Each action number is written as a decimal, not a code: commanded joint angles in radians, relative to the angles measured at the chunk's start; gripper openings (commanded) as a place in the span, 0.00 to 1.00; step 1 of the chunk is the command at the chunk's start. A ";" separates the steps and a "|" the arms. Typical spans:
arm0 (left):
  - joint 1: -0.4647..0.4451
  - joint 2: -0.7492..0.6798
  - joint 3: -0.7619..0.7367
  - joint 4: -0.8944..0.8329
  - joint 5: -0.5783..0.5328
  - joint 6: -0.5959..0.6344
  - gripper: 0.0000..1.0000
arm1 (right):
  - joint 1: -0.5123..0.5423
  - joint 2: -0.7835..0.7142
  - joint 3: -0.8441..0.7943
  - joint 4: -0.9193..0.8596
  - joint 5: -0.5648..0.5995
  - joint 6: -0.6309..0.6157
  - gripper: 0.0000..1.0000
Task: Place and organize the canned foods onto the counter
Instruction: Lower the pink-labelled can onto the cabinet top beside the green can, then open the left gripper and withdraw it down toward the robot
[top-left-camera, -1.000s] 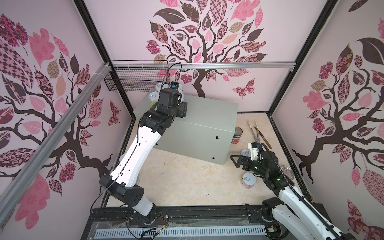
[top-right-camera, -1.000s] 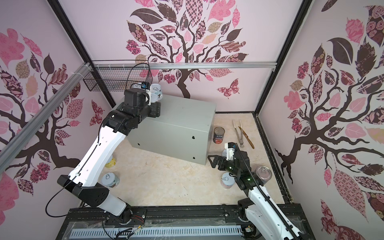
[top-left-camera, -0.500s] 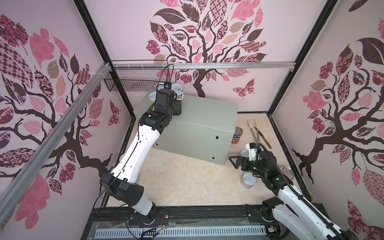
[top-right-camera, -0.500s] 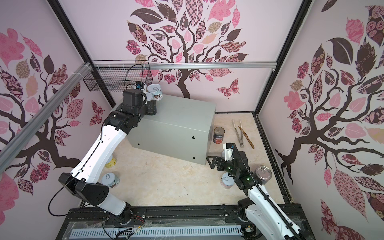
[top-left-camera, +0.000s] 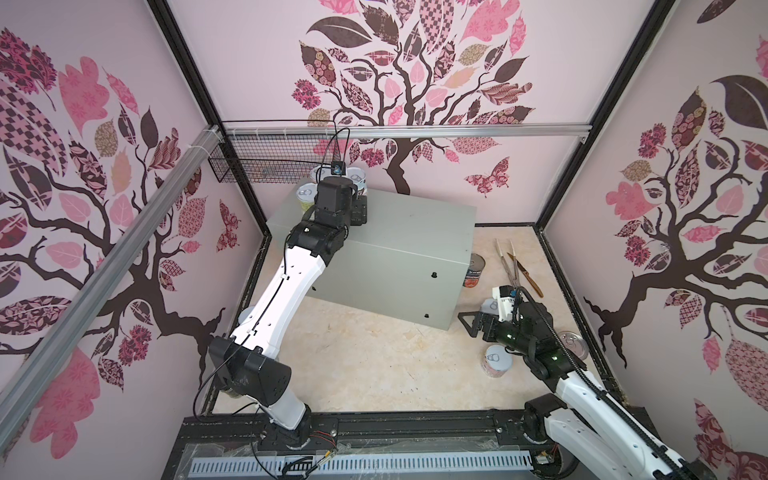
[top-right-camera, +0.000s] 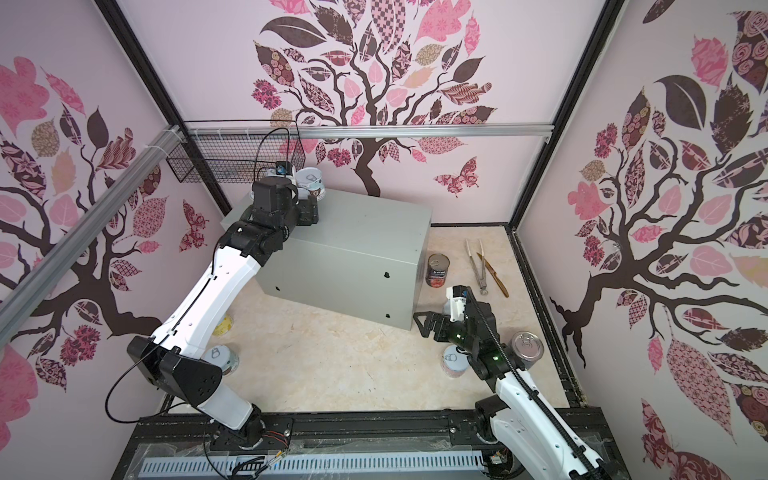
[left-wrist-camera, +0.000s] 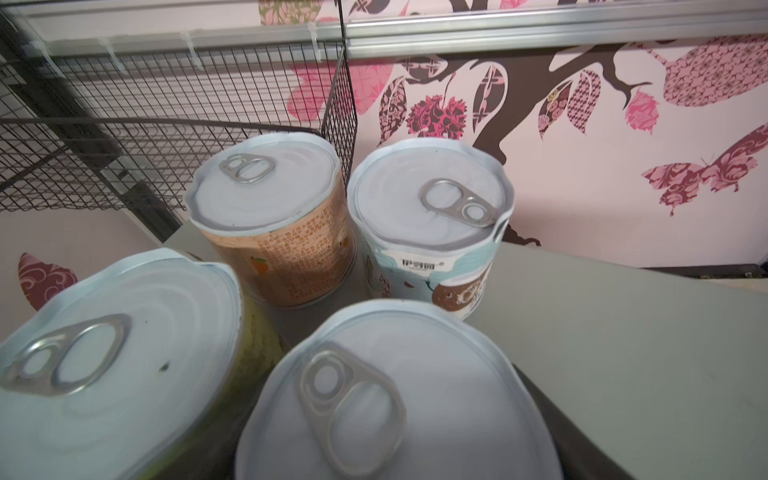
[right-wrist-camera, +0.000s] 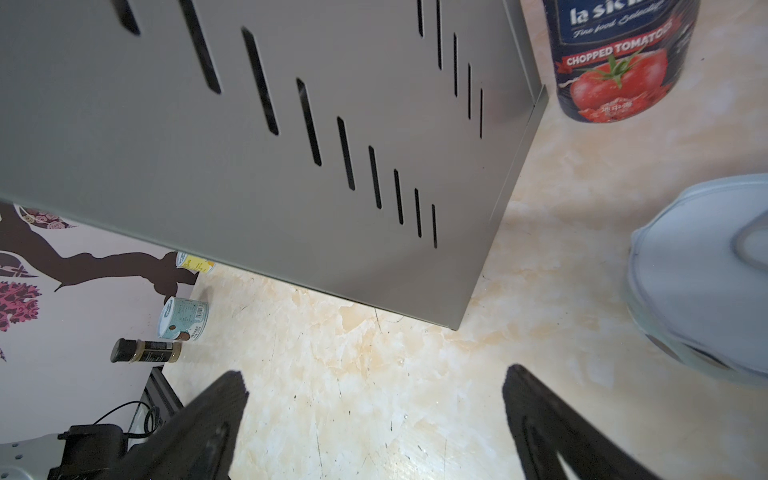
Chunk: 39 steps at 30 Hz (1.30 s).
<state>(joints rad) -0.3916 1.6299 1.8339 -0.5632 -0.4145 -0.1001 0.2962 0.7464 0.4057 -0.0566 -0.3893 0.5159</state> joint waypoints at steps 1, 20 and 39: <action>0.005 0.017 -0.021 0.059 -0.010 0.013 0.83 | 0.006 -0.007 0.014 -0.006 0.012 -0.005 0.99; -0.018 -0.096 0.048 0.003 0.022 0.029 0.93 | 0.006 -0.005 0.028 -0.011 0.008 -0.002 1.00; -0.156 -0.315 0.012 -0.165 0.048 0.012 0.98 | 0.022 -0.131 0.064 -0.211 0.205 0.024 1.00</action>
<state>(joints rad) -0.5388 1.3521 1.9045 -0.6857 -0.3882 -0.0639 0.3099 0.6407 0.4274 -0.1844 -0.2565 0.5419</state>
